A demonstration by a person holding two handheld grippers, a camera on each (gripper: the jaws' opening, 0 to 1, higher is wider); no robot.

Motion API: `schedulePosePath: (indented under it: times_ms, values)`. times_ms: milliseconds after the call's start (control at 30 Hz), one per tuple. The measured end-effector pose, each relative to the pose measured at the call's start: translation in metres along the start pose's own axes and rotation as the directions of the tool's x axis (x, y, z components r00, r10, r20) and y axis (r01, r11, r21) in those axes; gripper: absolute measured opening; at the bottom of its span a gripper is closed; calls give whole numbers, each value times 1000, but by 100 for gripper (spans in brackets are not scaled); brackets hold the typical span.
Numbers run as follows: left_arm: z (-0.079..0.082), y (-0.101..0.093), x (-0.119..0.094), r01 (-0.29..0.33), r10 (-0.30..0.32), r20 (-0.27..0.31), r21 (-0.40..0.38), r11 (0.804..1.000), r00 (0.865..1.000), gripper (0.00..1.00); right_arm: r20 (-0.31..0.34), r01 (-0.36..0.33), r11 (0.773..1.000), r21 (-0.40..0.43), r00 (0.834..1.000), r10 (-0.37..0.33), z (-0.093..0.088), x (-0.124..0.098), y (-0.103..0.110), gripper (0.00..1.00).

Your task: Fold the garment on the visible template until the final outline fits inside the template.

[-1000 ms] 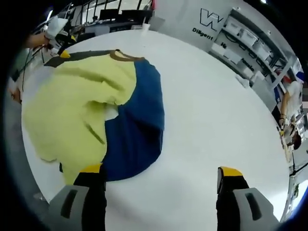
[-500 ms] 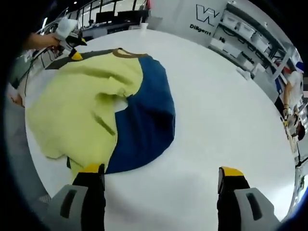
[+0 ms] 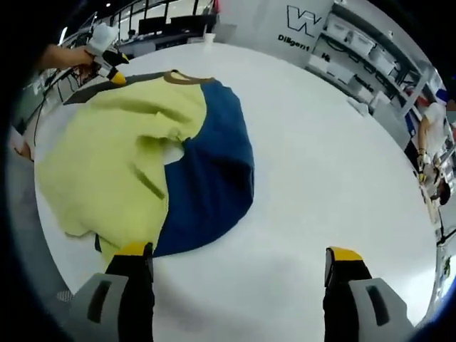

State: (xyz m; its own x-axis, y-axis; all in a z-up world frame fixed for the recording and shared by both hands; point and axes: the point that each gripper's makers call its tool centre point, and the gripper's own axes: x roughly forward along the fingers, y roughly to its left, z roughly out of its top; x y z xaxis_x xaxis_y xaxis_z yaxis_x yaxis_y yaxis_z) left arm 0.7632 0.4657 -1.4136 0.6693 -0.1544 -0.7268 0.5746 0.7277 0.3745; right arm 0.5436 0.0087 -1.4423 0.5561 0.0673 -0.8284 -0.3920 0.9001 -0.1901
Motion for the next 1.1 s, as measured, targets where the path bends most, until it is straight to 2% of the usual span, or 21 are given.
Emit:
schedulePosePath:
  times_ms: [100, 200, 267, 333, 400, 500, 533, 567, 600, 700, 800, 1000, 1100]
  values:
    - [5, 2, 3, 2, -3, 20, 44, 999, 1000, 70, -1, 1, 1000, 5, 1000, -1, 1, 1, -3, 99]
    - [9, 8, 6, -12, 8, 42, 83, 996, 999, 72, -10, 24, 1000, -1, 1000, -24, 1, 0, -13, 95]
    - [11, 15, 9, -27, 24, 50, 76, 997, 998, 76, 20, 37, 999, 40, 999, -38, 7, 0, -19, 96]
    - [11, 18, 12, -23, 22, 43, 43, 999, 999, 76, -2, 41, 995, 87, 999, -41, 6, 4, -22, 97]
    - [10, 19, 12, -25, 24, 32, 29, 999, 999, 78, 5, 34, 996, 85, 999, -34, 12, 10, -18, 98]
    - [12, 17, 11, -30, 29, 25, 57, 998, 999, 79, -5, 28, 998, 59, 1000, -28, 16, 17, -10, 96]
    - [12, 15, 10, -28, 27, 16, 60, 998, 1000, 78, 15, 22, 997, 74, 1000, -23, 20, 18, -10, 95]
    - [19, 11, 11, -18, 13, 38, 134, 991, 999, 78, 8, 23, 997, 79, 1000, -24, 21, 19, -10, 95]
    - [24, 7, 11, -12, 2, 63, 155, 988, 998, 80, 7, 23, 996, 81, 1000, -23, 22, 19, -11, 95]
    - [26, -3, 13, 15, -24, 54, 149, 989, 998, 74, 4, 28, 996, 80, 1000, -28, 21, 21, -15, 100]
    - [27, 1, 18, 15, -23, 58, 138, 990, 998, 71, -10, 29, 996, 85, 1000, -28, 16, 19, -21, 99]
    - [31, 20, 25, -7, -4, 95, 120, 993, 995, 85, -14, 43, 996, 74, 999, -42, 10, 15, -32, 99]
    - [35, 23, 27, -16, -2, 121, 146, 989, 993, 91, -23, 50, 998, 44, 999, -49, 10, 15, -36, 99]
